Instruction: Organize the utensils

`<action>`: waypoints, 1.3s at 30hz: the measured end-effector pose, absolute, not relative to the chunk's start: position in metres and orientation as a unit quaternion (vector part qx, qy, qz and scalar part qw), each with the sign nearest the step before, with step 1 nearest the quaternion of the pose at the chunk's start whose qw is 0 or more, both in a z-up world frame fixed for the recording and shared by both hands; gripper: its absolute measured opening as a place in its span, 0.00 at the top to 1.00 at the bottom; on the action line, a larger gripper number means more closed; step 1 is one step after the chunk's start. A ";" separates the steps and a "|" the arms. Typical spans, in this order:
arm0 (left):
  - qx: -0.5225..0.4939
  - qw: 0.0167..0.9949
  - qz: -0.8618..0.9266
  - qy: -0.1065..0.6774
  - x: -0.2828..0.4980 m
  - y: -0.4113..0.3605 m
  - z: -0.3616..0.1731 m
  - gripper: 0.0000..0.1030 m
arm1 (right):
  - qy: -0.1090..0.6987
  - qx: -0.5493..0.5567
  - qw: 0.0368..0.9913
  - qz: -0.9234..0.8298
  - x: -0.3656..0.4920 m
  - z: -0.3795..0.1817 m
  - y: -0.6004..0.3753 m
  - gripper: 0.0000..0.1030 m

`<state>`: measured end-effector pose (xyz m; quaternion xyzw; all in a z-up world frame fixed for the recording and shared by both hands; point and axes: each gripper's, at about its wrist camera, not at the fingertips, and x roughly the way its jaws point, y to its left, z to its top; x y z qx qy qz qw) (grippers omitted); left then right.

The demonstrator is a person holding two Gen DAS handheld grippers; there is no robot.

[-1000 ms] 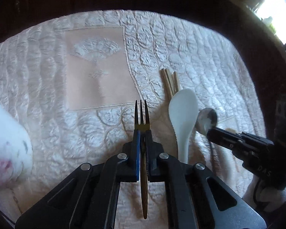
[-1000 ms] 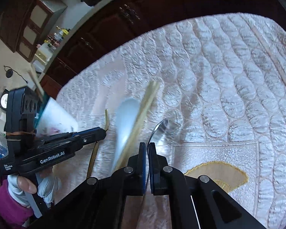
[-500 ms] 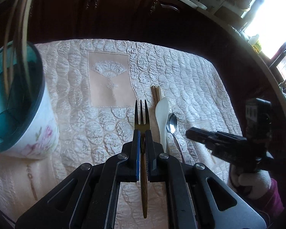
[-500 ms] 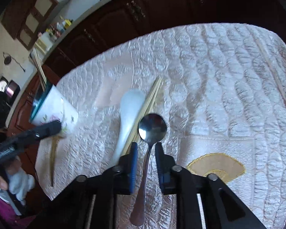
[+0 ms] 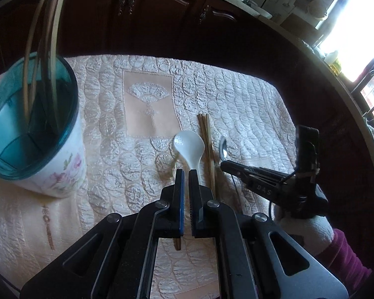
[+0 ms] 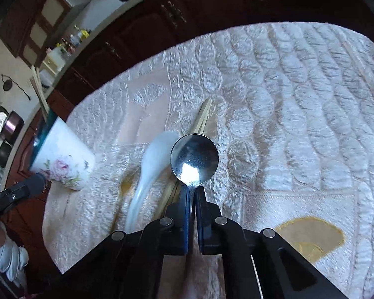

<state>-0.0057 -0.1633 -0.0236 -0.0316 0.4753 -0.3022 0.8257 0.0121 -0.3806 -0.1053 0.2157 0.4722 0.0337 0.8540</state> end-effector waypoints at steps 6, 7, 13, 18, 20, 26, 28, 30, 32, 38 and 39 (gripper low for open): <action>-0.035 0.818 -0.300 0.489 -0.003 -0.161 -0.032 0.98 | 0.446 0.241 0.861 0.046 -0.016 -0.082 -0.389 0.96; -0.032 0.816 -0.299 0.494 -0.003 -0.163 -0.036 0.98 | 0.442 0.243 0.862 0.047 -0.021 -0.080 -0.390 0.96; 0.014 0.801 -0.281 0.529 -0.001 -0.186 -0.075 0.97 | 0.440 0.259 0.859 0.044 -0.040 -0.079 -0.400 0.96; 0.031 0.793 -0.272 0.544 0.011 -0.210 -0.094 0.90 | 0.439 0.266 0.857 0.045 -0.043 -0.079 -0.402 0.96; 0.037 0.797 -0.271 0.539 0.017 -0.220 -0.097 0.86 | 0.438 0.268 0.857 0.046 -0.042 -0.080 -0.402 0.96; 0.052 0.806 -0.252 0.533 0.035 -0.234 -0.109 0.95 | 0.435 0.268 0.858 0.052 -0.043 -0.076 -0.400 0.96; 0.046 0.803 -0.258 0.535 0.036 -0.230 -0.108 0.96 | 0.432 0.265 0.860 0.054 -0.043 -0.071 -0.398 0.96; 0.023 0.803 -0.266 0.533 0.035 -0.220 -0.101 0.99 | 0.427 0.262 0.863 0.058 -0.043 -0.065 -0.396 0.96; 0.004 0.806 -0.275 0.525 0.031 -0.208 -0.089 0.99 | 0.423 0.262 0.865 0.062 -0.042 -0.059 -0.394 0.96; -0.038 0.811 -0.304 0.499 0.011 -0.174 -0.051 0.99 | 0.408 0.248 0.875 0.081 -0.039 -0.036 -0.379 0.96; -0.045 0.812 -0.306 0.495 0.008 -0.171 -0.045 0.99 | 0.405 0.244 0.877 0.086 -0.038 -0.031 -0.375 0.96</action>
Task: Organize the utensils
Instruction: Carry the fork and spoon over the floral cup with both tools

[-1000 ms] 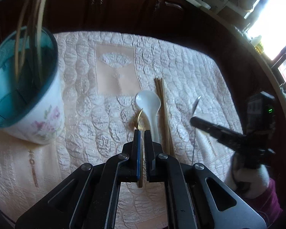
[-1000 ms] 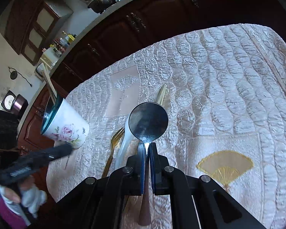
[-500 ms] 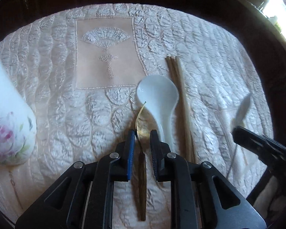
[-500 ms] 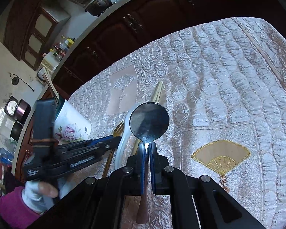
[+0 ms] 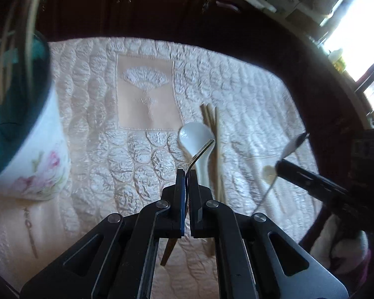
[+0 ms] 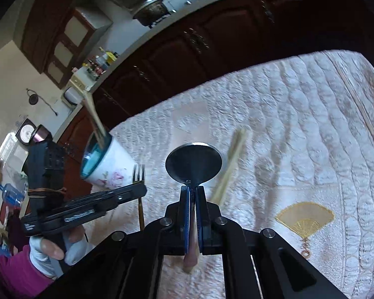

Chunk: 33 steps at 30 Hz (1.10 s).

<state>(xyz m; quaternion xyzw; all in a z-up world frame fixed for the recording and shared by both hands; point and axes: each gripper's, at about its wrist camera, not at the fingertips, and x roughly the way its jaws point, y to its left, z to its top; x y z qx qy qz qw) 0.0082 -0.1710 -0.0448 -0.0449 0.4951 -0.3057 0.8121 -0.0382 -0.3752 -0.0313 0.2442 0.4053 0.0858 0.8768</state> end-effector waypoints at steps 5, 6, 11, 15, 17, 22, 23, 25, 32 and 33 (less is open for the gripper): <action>-0.080 0.827 -0.307 0.464 -0.001 -0.144 -0.008 0.99 | 0.392 0.229 0.885 0.109 -0.028 -0.009 -0.358 0.98; -0.088 0.830 -0.307 0.457 -0.002 -0.136 0.001 0.99 | 0.388 0.226 0.886 0.115 -0.025 -0.003 -0.354 0.99; -0.108 0.851 -0.291 0.424 0.002 -0.106 0.033 0.99 | 0.382 0.203 0.893 0.123 -0.007 0.009 -0.336 0.99; -0.125 0.855 -0.278 0.419 0.004 -0.087 0.038 0.99 | 0.402 0.202 0.886 0.114 0.004 -0.008 -0.331 0.99; -0.132 0.855 -0.275 0.419 0.004 -0.079 0.037 0.99 | 0.413 0.209 0.881 0.100 0.010 -0.020 -0.334 0.98; -0.145 0.852 -0.274 0.421 0.004 -0.066 0.037 0.99 | 0.446 0.219 0.865 0.071 0.041 -0.051 -0.349 0.82; -0.145 0.853 -0.274 0.421 0.005 -0.067 0.038 0.99 | 0.455 0.223 0.860 0.065 0.050 -0.059 -0.352 0.80; -0.146 0.853 -0.276 0.417 0.005 -0.067 0.041 0.99 | 0.465 0.224 0.854 0.058 0.066 -0.071 -0.355 0.80; -0.152 0.858 -0.273 0.407 0.008 -0.055 0.053 0.99 | 0.518 0.228 0.823 0.031 0.119 -0.118 -0.358 0.80; -0.153 0.859 -0.271 0.407 0.009 -0.052 0.054 0.99 | 0.526 0.229 0.819 0.031 0.125 -0.126 -0.357 0.82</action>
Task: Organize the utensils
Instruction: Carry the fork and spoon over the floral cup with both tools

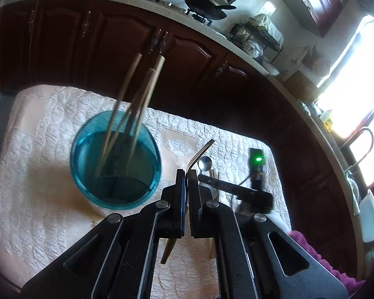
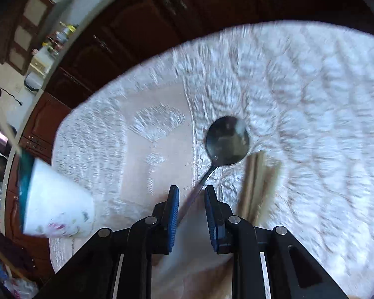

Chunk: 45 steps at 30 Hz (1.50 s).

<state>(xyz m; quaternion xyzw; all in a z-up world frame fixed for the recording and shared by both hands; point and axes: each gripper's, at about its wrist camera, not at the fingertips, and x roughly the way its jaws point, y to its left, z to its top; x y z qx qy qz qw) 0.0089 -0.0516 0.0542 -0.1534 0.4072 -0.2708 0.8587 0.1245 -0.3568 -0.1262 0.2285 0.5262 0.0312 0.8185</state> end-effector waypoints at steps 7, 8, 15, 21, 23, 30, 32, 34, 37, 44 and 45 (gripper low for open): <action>-0.159 0.861 -0.253 0.411 0.017 -0.041 0.053 0.99 | 0.494 0.253 0.831 0.039 0.144 -0.127 -0.360 0.93; -0.160 0.862 -0.252 0.410 0.017 -0.040 0.054 0.99 | 0.491 0.254 0.833 0.044 0.143 -0.124 -0.360 0.95; -0.167 0.867 -0.248 0.398 0.016 -0.027 0.061 0.99 | 0.462 0.267 0.842 0.079 0.116 -0.099 -0.363 0.99; -0.173 0.873 -0.240 0.388 0.012 -0.015 0.067 0.99 | 0.424 0.306 0.846 0.108 0.095 -0.076 -0.358 0.99; -0.178 0.875 -0.236 0.384 0.012 -0.010 0.069 0.99 | 0.411 0.314 0.847 0.120 0.089 -0.066 -0.354 0.99; -0.189 0.886 -0.219 0.361 0.020 0.004 0.079 0.99 | 0.369 0.338 0.851 0.160 0.081 -0.030 -0.341 0.99; -0.185 0.892 -0.212 0.354 0.024 0.005 0.079 0.99 | 0.359 0.349 0.847 0.178 0.080 -0.022 -0.334 0.99; -0.188 0.894 -0.205 0.352 0.030 0.007 0.076 0.99 | 0.349 0.356 0.844 0.199 0.083 -0.013 -0.323 0.99; -0.203 0.895 -0.192 0.348 0.041 0.012 0.070 0.99 | 0.337 0.351 0.843 0.227 0.091 0.001 -0.297 0.99; -0.197 0.908 -0.166 0.329 0.060 0.011 0.064 0.99 | 0.316 0.328 0.842 0.289 0.114 0.018 -0.237 0.99; -0.197 0.909 -0.164 0.329 0.063 0.012 0.062 0.99 | 0.317 0.318 0.844 0.295 0.120 0.018 -0.225 0.99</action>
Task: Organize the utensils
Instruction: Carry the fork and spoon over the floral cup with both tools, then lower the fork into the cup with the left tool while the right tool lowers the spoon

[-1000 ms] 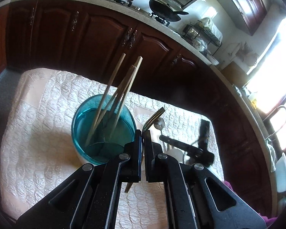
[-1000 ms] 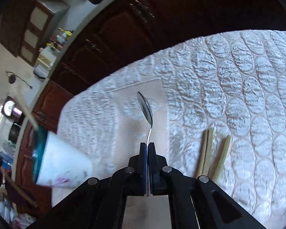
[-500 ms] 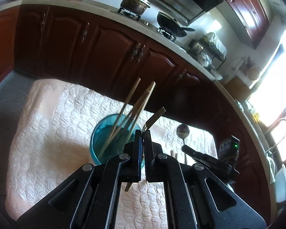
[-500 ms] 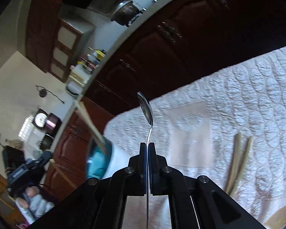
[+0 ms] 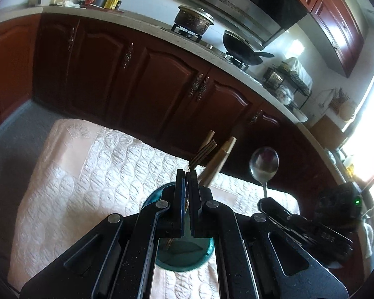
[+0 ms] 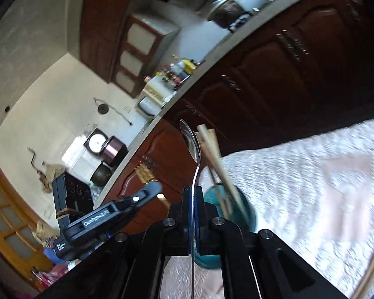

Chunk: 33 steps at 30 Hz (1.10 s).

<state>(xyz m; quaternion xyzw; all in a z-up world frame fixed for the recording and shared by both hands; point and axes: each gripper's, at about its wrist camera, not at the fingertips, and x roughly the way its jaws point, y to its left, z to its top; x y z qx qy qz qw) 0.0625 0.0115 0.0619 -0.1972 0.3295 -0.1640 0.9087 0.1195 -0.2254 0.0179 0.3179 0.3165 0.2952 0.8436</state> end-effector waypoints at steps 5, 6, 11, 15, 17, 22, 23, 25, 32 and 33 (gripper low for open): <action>-0.201 0.909 -0.152 0.333 0.072 0.015 0.052 0.99 | 0.333 0.297 0.839 0.312 0.137 0.004 -0.196 0.99; -0.202 0.909 -0.151 0.333 0.074 0.016 0.051 0.99 | 0.334 0.298 0.837 0.315 0.140 0.002 -0.193 0.99; -0.208 0.906 -0.147 0.338 0.081 0.017 0.044 0.99 | 0.337 0.279 0.845 0.309 0.158 -0.009 -0.181 0.99; -0.210 0.905 -0.150 0.339 0.083 0.017 0.042 0.99 | 0.334 0.242 0.857 0.309 0.169 -0.013 -0.170 0.99; -0.211 0.905 -0.150 0.339 0.084 0.017 0.041 0.99 | 0.330 0.222 0.864 0.309 0.173 -0.013 -0.166 0.99; -0.214 0.903 -0.152 0.340 0.085 0.018 0.038 0.99 | 0.321 0.170 0.880 0.307 0.178 -0.022 -0.161 0.99; -0.214 0.903 -0.152 0.341 0.086 0.018 0.038 0.99 | 0.320 0.157 0.883 0.305 0.179 -0.024 -0.159 0.99; -0.213 0.903 -0.151 0.341 0.086 0.017 0.036 0.99 | 0.318 0.142 0.886 0.305 0.181 -0.028 -0.156 0.99; -0.210 0.902 -0.149 0.347 0.089 0.016 0.029 0.99 | 0.318 0.098 0.889 0.314 0.179 -0.037 -0.154 0.99; -0.210 0.902 -0.148 0.348 0.089 0.015 0.028 0.99 | 0.322 0.099 0.888 0.314 0.179 -0.040 -0.155 0.99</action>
